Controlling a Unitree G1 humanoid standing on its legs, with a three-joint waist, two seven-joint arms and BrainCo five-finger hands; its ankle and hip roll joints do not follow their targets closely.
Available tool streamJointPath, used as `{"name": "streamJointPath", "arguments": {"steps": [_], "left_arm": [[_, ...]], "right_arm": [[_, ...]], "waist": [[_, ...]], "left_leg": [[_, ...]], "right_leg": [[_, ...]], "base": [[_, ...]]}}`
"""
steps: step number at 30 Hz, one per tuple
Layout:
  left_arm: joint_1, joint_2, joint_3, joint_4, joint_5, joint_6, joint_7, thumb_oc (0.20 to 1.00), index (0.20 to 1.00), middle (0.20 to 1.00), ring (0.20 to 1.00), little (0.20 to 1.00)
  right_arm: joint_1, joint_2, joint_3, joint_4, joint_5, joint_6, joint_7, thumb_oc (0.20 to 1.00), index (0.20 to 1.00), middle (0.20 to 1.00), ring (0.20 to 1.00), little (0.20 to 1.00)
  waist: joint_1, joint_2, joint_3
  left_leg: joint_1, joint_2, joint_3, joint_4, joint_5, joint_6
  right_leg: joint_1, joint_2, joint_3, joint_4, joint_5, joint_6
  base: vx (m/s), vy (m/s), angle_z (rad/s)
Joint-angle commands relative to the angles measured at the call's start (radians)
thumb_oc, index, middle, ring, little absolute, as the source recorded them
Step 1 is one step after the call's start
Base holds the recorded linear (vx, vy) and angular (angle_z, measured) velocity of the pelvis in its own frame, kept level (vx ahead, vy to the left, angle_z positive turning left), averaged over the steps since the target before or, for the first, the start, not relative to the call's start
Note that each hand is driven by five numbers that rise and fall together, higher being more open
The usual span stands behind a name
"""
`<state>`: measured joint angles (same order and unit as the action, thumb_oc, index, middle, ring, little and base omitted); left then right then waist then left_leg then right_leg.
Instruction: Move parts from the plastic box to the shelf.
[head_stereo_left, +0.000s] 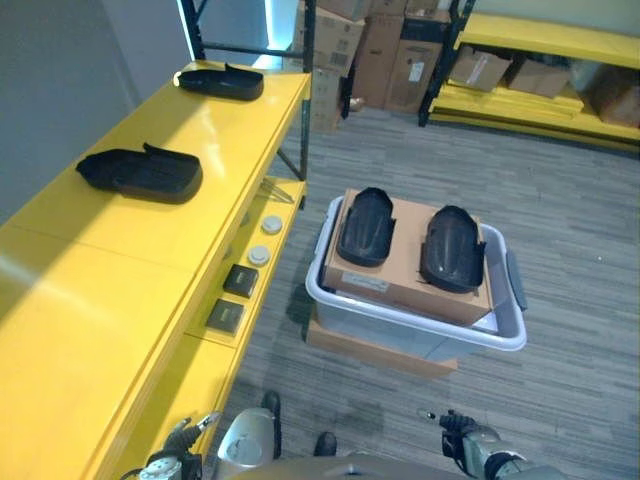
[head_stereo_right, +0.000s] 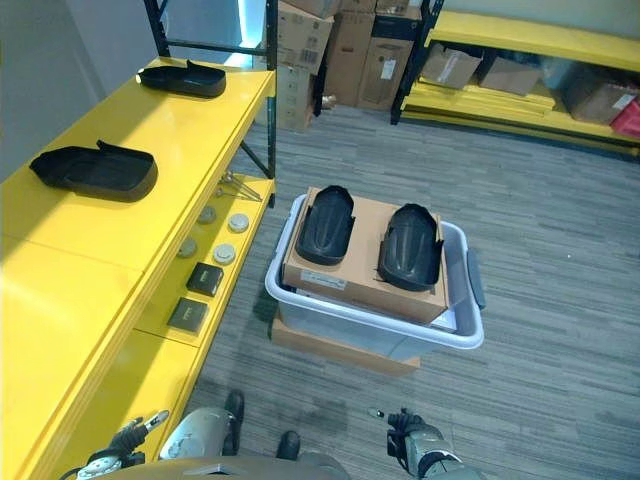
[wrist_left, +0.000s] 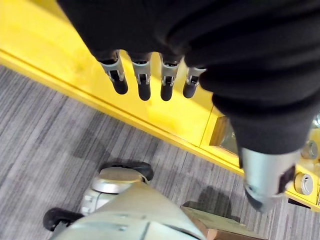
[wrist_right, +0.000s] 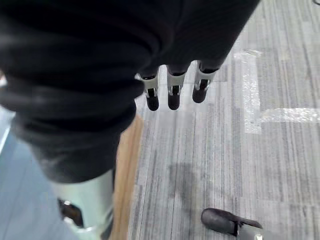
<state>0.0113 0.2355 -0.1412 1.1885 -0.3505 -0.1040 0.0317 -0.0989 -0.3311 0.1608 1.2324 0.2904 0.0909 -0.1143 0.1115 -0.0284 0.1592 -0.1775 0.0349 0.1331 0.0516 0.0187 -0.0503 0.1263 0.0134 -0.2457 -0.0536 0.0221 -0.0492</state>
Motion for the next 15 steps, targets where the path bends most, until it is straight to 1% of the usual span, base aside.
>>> {"name": "streamJointPath", "arguments": {"steps": [1,2,3,5,6,7,9,10,11,13,15], "left_arm": [[-0.021,0.017,-0.036,0.004,0.002,0.006,0.010,1.000,1.000,1.000,1.000,1.000],[-0.021,0.017,-0.046,0.001,0.008,0.003,0.013,1.000,1.000,1.000,1.000,1.000],[-0.017,0.013,-0.054,-0.001,0.027,0.003,0.021,1.000,1.000,1.000,1.000,1.000],[-0.010,0.012,-0.055,0.000,0.035,0.001,0.028,1.000,1.000,1.000,1.000,1.000],[-0.001,0.013,-0.057,-0.005,0.043,0.002,0.034,1.000,1.000,1.000,1.000,1.000],[0.001,0.013,-0.057,-0.006,0.045,0.002,0.034,1.000,1.000,1.000,1.000,1.000],[0.017,0.018,-0.059,-0.014,0.064,-0.006,0.029,1.000,1.000,1.000,1.000,1.000],[0.021,0.020,-0.059,-0.019,0.064,-0.010,0.025,1.000,1.000,1.000,1.000,1.000],[0.036,0.021,-0.053,-0.033,0.040,-0.020,0.019,1.000,1.000,1.000,1.000,1.000],[0.044,0.022,-0.042,-0.045,0.040,-0.021,0.009,1.000,1.000,1.000,1.000,1.000],[0.047,0.023,-0.042,-0.049,0.051,-0.023,0.008,1.000,1.000,1.000,1.000,1.000]], "right_arm": [[0.033,-0.028,-0.005,-0.013,0.049,-0.031,-0.029,1.000,1.000,1.000,1.000,1.000],[0.035,-0.025,-0.001,-0.015,0.062,-0.049,-0.034,1.000,1.000,1.000,1.000,1.000],[0.043,-0.019,-0.004,-0.019,0.066,-0.099,-0.043,1.000,1.000,1.000,1.000,1.000],[0.042,-0.014,-0.004,-0.029,0.076,-0.126,-0.050,1.000,1.000,1.000,1.000,1.000],[0.042,-0.009,0.001,-0.060,0.104,-0.157,-0.067,1.000,1.000,1.000,1.000,1.000],[0.042,-0.008,0.003,-0.069,0.111,-0.160,-0.071,1.000,1.000,1.000,1.000,1.000],[0.034,-0.013,0.016,-0.182,0.139,-0.159,-0.117,1.000,1.000,1.000,1.000,1.000],[0.032,-0.018,0.022,-0.237,0.141,-0.148,-0.138,1.000,1.000,1.000,1.000,1.000],[0.030,-0.035,0.035,-0.352,0.133,-0.118,-0.168,1.000,1.000,1.000,1.000,1.000],[0.030,-0.044,0.043,-0.419,0.131,-0.096,-0.177,1.000,1.000,1.000,1.000,1.000],[0.028,-0.048,0.044,-0.436,0.127,-0.090,-0.173,1.000,1.000,1.000,1.000,1.000]], "waist": [[0.018,0.003,-0.032],[0.021,0.011,-0.037],[0.025,0.017,-0.043],[0.030,0.018,-0.048],[0.034,0.019,-0.052],[0.035,0.019,-0.053],[0.036,0.020,-0.061],[0.034,0.021,-0.064],[0.029,0.022,-0.070],[0.027,0.023,-0.077],[0.030,0.023,-0.080]], "left_leg": [[0.082,-0.018,-0.064,0.069,-0.052,0.037],[0.106,-0.025,-0.072,0.029,-0.048,0.035],[0.132,-0.029,-0.067,-0.007,-0.042,0.033],[0.143,-0.033,-0.075,-0.023,-0.041,0.034],[0.149,-0.035,-0.079,-0.032,-0.041,0.035],[0.151,-0.036,-0.079,-0.034,-0.040,0.035],[0.160,-0.035,-0.074,-0.055,-0.037,0.037],[0.162,-0.034,-0.073,-0.062,-0.036,0.038],[0.170,-0.034,-0.062,-0.076,-0.039,0.039],[0.175,-0.034,-0.055,-0.086,-0.041,0.042],[0.177,-0.035,-0.058,-0.091,-0.042,0.043]], "right_leg": [[-0.085,-0.130,-0.003,0.018,0.009,0.145],[-0.088,-0.129,-0.010,0.012,0.010,0.149],[-0.084,-0.132,-0.025,-0.005,0.016,0.156],[-0.081,-0.135,-0.029,-0.013,0.020,0.162],[-0.079,-0.137,-0.030,-0.018,0.023,0.166],[-0.079,-0.137,-0.030,-0.019,0.023,0.167],[-0.082,-0.138,-0.033,-0.025,0.025,0.171],[-0.084,-0.138,-0.033,-0.028,0.025,0.172],[-0.086,-0.139,-0.026,-0.034,0.024,0.175],[-0.090,-0.140,-0.022,-0.034,0.022,0.179],[-0.094,-0.141,-0.023,-0.034,0.024,0.182]], "base": [[0.03,0.105,-0.24],[0.06,0.130,-0.47],[0.07,0.106,-0.41],[0.05,0.041,0.10],[0.04,0.016,0.36],[0.04,0.020,0.20],[0.01,0.027,0.04],[0.01,0.069,-0.05],[0.01,0.071,-0.06],[0.01,0.054,-0.09],[0.01,0.033,-0.06]]}}
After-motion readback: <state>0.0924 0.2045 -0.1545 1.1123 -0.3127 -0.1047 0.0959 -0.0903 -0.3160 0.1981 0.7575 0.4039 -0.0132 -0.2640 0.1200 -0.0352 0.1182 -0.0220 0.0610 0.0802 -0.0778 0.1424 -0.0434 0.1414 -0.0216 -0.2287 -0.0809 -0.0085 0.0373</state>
